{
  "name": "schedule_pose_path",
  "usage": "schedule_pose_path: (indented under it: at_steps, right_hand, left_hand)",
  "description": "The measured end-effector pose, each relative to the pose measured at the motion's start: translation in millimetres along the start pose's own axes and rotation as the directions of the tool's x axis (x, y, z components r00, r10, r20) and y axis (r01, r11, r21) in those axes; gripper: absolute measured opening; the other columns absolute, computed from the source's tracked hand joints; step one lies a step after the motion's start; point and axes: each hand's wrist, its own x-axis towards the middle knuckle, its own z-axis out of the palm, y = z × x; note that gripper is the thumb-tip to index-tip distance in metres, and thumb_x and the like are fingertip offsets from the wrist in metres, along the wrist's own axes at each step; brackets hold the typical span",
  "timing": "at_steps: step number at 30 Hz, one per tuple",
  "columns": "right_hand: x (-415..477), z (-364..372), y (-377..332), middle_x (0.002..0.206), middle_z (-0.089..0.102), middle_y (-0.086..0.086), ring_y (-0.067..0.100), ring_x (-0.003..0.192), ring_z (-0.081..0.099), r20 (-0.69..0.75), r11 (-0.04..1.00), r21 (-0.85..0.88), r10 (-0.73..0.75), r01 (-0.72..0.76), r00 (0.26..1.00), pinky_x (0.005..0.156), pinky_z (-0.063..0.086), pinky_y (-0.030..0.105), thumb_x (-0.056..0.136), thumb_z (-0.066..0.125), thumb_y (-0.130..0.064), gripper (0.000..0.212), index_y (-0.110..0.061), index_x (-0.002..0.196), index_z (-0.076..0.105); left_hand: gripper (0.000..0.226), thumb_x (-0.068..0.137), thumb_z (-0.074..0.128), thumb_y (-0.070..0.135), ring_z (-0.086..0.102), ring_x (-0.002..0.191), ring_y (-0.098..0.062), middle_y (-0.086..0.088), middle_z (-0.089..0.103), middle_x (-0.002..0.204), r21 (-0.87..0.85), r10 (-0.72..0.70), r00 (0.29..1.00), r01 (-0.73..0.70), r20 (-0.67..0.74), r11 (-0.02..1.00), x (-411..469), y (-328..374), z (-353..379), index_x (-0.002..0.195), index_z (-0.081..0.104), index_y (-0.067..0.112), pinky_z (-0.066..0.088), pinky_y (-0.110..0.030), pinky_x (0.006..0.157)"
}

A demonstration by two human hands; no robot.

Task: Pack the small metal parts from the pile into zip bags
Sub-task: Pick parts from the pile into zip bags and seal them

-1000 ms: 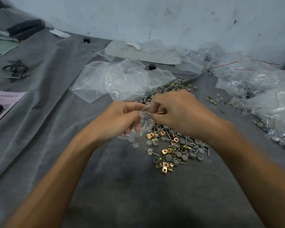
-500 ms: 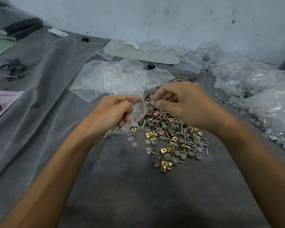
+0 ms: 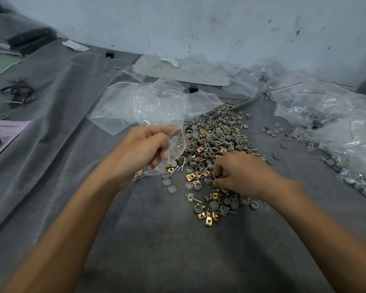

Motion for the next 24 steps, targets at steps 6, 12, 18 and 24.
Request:
schedule_pose_path:
  at_steps: [6,12,18,24]
  right_hand:
    - [1.0,9.4,-8.3,0.1,0.056,-0.002,0.023,0.089,0.057,-0.05,0.99,-0.139,0.015,-0.022,0.999,0.068,0.046,0.036,0.093,0.059,-0.039,0.02,-0.02,0.088,0.056]
    - [-1.1,11.8,-7.3,0.09,0.052,-0.004,0.02,0.08,0.053,-0.086,0.996,-0.086,0.028,-0.036,0.996,0.066,0.047,0.037,0.092,0.055,-0.04,0.023,-0.019,0.084,0.054]
    - [-6.7,0.9,6.3,0.087,0.055,-0.007,0.014,0.079,0.055,-0.175,0.993,0.103,0.076,-0.058,0.982,0.071,0.049,0.038,0.094,0.055,-0.037,0.018,-0.026,0.081,0.054]
    - [-12.6,-25.3,9.6,0.082,0.058,-0.012,0.007,0.077,0.053,-0.28,0.944,0.328,0.049,0.047,0.959,0.066,0.037,0.033,0.1,0.051,-0.036,0.021,-0.027,0.082,0.056]
  left_hand:
    - [0.04,0.092,0.047,0.002,0.042,0.047,-0.01,-0.002,0.056,0.058,0.01,0.007,1.0,-0.007,0.01,1.0,-1.7,-0.9,-1.9,0.119,0.069,0.022,0.036,-0.021,0.04]
    - [0.04,0.092,0.047,0.001,0.042,0.045,-0.01,-0.002,0.056,0.058,0.01,0.002,1.0,-0.002,0.007,1.0,-2.4,-0.3,-0.8,0.118,0.069,0.021,0.035,-0.02,0.039]
    - [0.04,0.092,0.047,0.001,0.042,0.045,-0.009,-0.001,0.056,0.057,0.007,-0.003,1.0,0.003,0.01,1.0,-2.6,0.3,-0.2,0.119,0.068,0.022,0.036,-0.02,0.039]
    - [0.04,0.091,0.047,0.001,0.042,0.044,-0.009,-0.001,0.056,0.056,0.011,-0.004,1.0,0.004,0.022,1.0,-3.0,0.0,1.6,0.117,0.068,0.022,0.034,-0.02,0.038]
